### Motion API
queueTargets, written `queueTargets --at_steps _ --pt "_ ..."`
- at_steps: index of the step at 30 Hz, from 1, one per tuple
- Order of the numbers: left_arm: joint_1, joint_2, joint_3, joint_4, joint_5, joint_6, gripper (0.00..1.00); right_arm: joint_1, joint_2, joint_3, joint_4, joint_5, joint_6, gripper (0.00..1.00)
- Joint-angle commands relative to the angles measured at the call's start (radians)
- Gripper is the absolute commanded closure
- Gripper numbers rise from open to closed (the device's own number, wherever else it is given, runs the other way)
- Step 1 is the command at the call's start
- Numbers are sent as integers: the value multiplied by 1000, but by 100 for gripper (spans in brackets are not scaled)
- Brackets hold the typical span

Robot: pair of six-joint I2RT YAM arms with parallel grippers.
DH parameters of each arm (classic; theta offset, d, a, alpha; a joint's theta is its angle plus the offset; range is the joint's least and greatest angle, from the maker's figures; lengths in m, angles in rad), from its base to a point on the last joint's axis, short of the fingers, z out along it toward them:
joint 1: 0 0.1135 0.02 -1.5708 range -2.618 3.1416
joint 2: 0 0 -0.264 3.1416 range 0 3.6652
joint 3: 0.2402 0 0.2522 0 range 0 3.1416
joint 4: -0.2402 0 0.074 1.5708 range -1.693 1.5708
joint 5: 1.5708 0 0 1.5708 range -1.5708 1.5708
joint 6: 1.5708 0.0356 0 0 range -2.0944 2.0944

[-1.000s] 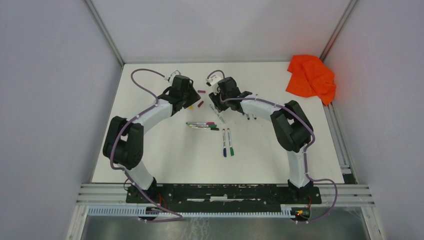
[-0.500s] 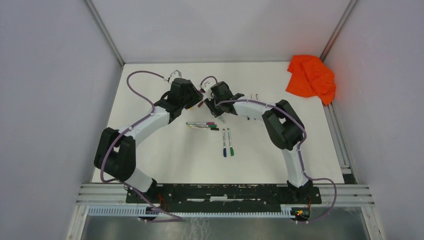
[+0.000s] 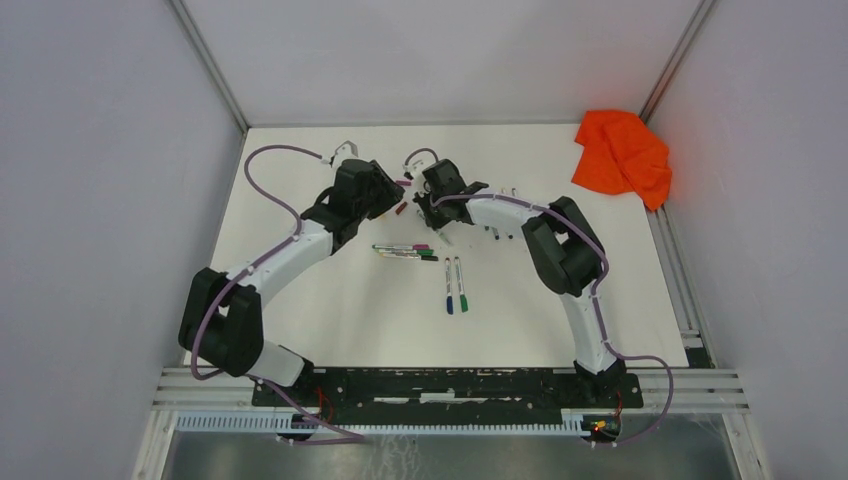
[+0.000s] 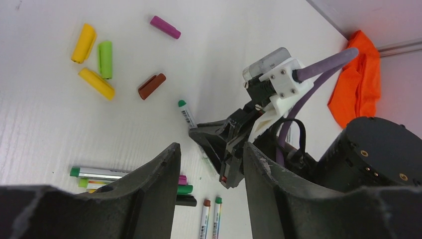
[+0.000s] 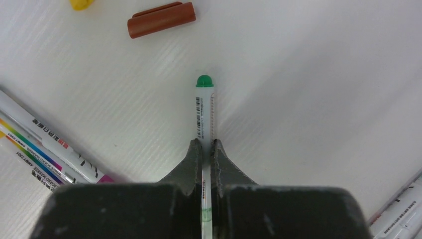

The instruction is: Open the pen caps

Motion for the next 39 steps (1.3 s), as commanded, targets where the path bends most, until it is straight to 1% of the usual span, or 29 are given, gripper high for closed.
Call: queueTargets --at_steps 1,5,10,15,18,25,30,39 --pt "-7 -43 -29 81 51 -17 44 -23 21 7 -33 -26 47 100" --pt "-14 -49 -91 189 137 11 44 -47 -47 -64 63 -65 82 100" --pt "-27 -31 -160 357 298 56 44 -82 -191 -222 281 -163 173 100" --pt "-67 -12 -194 454 362 92 44 -116 -305 -337 446 -240 282 100" --pt "-99 14 -191 458 359 115 44 -123 -359 -387 508 -254 331 100" --pt "-169 68 -193 455 270 131 44 -122 -440 -433 550 -250 389 100" --pt "-196 107 -175 458 236 129 45 -122 -485 -484 598 -263 428 100" --pt "-234 120 -163 472 146 117 45 -121 -544 -576 666 -285 478 100"
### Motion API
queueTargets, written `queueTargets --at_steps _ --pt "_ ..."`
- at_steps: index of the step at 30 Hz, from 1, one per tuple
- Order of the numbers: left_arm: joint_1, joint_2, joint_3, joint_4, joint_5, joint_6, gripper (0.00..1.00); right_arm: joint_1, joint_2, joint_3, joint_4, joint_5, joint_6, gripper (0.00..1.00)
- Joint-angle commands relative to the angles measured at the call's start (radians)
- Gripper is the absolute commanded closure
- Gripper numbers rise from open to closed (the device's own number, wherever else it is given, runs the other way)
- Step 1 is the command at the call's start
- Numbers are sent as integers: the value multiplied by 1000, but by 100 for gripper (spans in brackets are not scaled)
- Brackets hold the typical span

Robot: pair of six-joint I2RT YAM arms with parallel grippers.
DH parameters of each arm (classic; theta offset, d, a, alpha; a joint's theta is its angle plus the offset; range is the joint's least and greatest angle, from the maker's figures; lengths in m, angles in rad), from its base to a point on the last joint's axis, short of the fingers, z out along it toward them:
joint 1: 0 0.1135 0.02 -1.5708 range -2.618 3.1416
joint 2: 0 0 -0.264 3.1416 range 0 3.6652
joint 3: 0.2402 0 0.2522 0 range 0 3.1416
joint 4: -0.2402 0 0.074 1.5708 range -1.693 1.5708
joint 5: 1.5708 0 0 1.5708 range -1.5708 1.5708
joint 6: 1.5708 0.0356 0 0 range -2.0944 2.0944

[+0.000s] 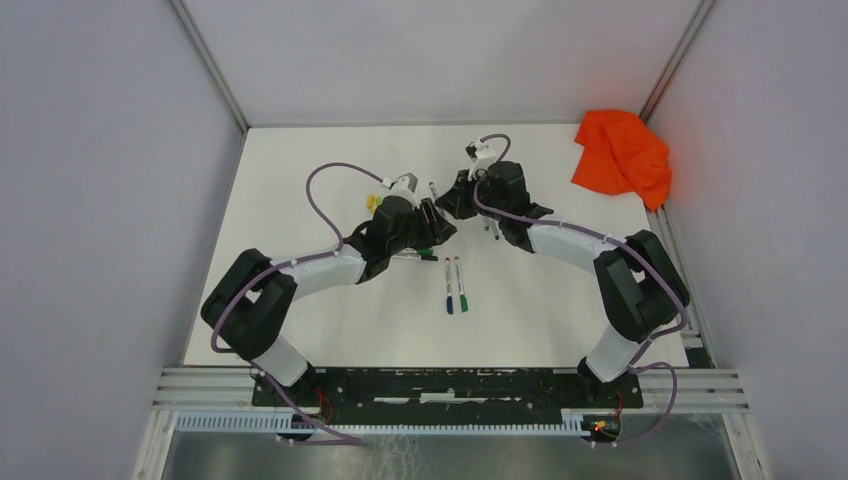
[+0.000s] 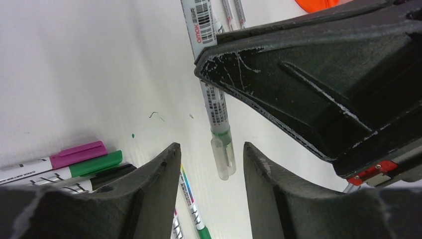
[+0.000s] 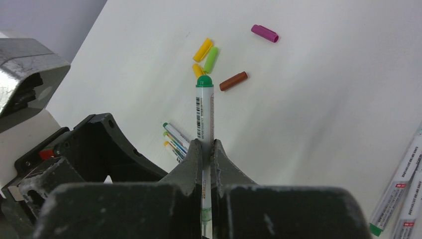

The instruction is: Open the pen caps

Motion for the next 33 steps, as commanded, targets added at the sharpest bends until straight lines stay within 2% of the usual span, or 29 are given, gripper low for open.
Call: queueTargets --at_steps 1,7,10,14,20,23,24,25,30,33 --pt "-19 5 28 61 -74 38 45 4 -59 -33 93 -28 44 100" --pt "-39 18 25 92 -81 33 47 4 -69 -83 167 -54 107 100" --pt "-43 16 17 110 -74 33 53 3 -74 -107 198 -55 132 100" --pt "-45 14 11 122 -46 36 69 4 -79 -123 226 -45 155 100" --pt "-45 -22 -20 125 -42 48 79 -2 -98 -152 260 -23 178 100" --pt "-44 -34 -25 119 -41 60 90 -4 -108 -167 271 -9 182 100" --pt "-45 -38 -25 116 -41 67 96 -6 -113 -175 275 -6 182 100" --pt "-45 -41 -25 114 -29 77 98 -10 -117 -185 281 -9 181 100" --pt "-46 -50 -5 95 70 168 98 -19 -118 -204 315 -75 155 100" --pt "-45 -39 43 37 135 225 98 -19 -109 -203 334 -130 138 90"
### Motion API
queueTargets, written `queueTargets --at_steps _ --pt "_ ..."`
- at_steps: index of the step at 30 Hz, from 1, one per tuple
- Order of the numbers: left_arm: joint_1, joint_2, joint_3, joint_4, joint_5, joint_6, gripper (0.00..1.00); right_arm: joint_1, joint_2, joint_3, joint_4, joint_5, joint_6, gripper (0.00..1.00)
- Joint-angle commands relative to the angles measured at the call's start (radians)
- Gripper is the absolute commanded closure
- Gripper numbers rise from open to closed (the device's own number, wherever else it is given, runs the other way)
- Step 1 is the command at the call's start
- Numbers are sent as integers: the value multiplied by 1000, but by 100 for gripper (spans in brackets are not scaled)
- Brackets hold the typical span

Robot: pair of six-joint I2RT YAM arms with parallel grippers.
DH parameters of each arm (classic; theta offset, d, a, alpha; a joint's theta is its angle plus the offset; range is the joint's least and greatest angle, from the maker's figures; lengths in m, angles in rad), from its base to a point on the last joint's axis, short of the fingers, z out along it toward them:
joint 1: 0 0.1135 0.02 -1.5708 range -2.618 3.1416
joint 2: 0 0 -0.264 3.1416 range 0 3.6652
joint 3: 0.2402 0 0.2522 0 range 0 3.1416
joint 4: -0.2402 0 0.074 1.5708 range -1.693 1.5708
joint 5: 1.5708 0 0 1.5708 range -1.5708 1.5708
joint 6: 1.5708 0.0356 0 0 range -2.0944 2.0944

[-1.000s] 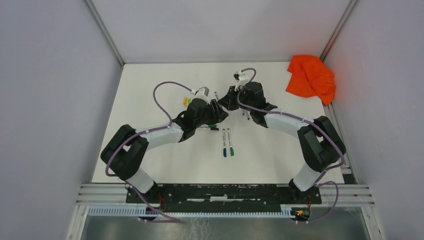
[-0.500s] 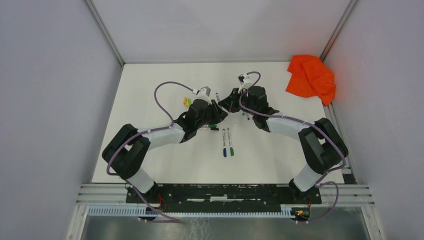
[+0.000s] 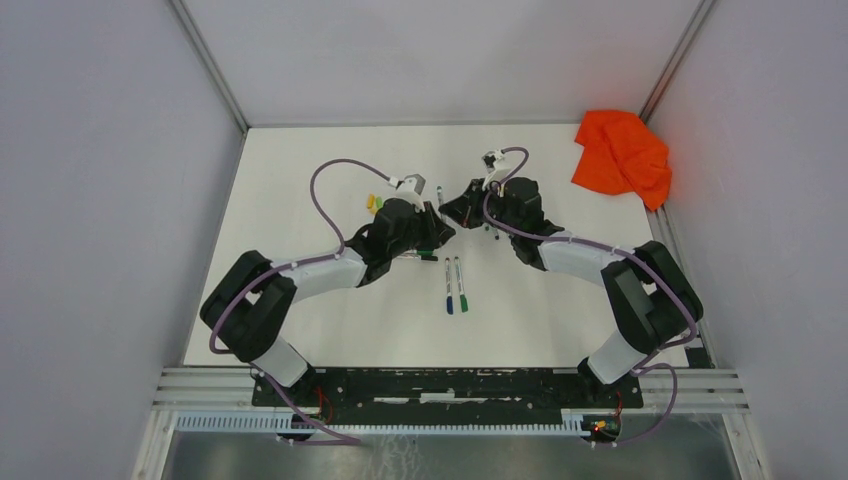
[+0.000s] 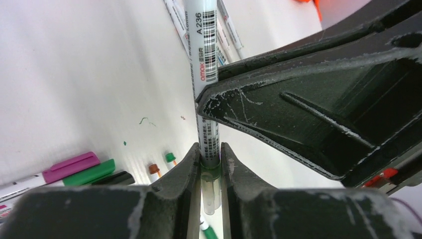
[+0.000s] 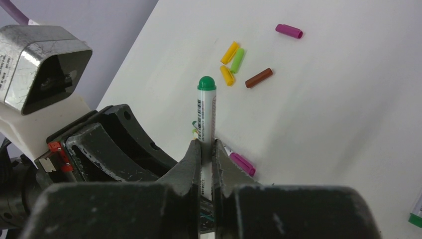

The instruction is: Open the pen caps

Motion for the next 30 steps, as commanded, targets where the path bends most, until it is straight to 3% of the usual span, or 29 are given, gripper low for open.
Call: queueTargets --at_steps 1,5,23,25,27,30 --pt "-10 -23 80 -57 148 159 98 -3 -19 -5 87 -82 -30 88" --pt "-11 1 128 -119 186 189 98 -3 -15 2 78 -101 -53 81" --pt "-11 50 205 -215 238 230 98 -4 -3 35 9 -122 -117 72" --pt "-10 49 205 -222 237 233 98 -5 -4 35 6 -114 -119 77" --pt "-9 43 203 -231 226 236 98 -6 -7 35 -4 -102 -122 99" --pt "-9 22 186 -232 191 235 98 -18 -11 25 -1 -94 -114 100"
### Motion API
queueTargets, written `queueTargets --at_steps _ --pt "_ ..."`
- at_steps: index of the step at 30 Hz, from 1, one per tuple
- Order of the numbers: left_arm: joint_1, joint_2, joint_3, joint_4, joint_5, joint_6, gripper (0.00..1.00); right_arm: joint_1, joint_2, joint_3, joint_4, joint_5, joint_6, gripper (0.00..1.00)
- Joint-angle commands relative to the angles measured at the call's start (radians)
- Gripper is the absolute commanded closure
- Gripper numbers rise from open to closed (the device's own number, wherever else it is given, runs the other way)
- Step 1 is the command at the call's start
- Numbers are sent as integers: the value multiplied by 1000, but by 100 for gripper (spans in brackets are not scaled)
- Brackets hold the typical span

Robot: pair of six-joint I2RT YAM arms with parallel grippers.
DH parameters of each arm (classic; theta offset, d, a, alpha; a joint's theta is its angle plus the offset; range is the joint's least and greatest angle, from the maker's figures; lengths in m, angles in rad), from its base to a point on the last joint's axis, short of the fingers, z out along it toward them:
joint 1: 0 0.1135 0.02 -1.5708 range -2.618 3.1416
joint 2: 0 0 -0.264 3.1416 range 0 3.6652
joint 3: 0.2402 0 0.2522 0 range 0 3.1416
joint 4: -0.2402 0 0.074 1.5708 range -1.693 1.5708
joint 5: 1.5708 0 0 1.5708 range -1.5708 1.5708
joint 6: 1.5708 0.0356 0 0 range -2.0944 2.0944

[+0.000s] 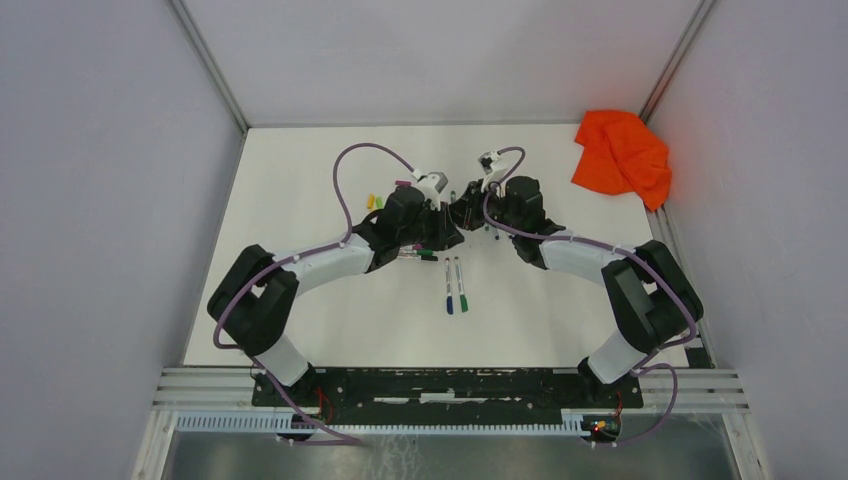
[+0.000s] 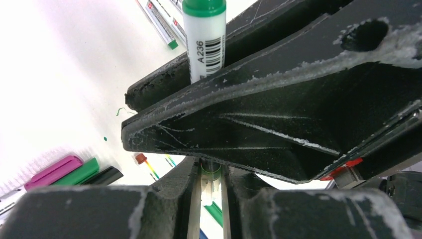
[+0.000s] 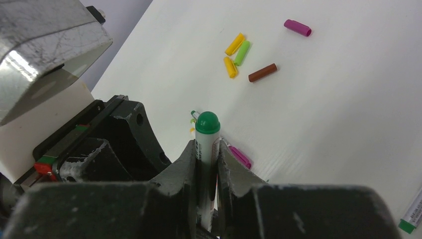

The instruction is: Open the pen caps

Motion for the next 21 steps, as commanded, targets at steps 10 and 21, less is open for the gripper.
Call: queueTargets --at_steps 10,21 --pt "-9 -55 -27 52 9 39 63 -33 -23 3 78 -18 41 100" --pt "-10 -40 -56 103 8 13 63 -37 -14 -21 152 -44 110 100"
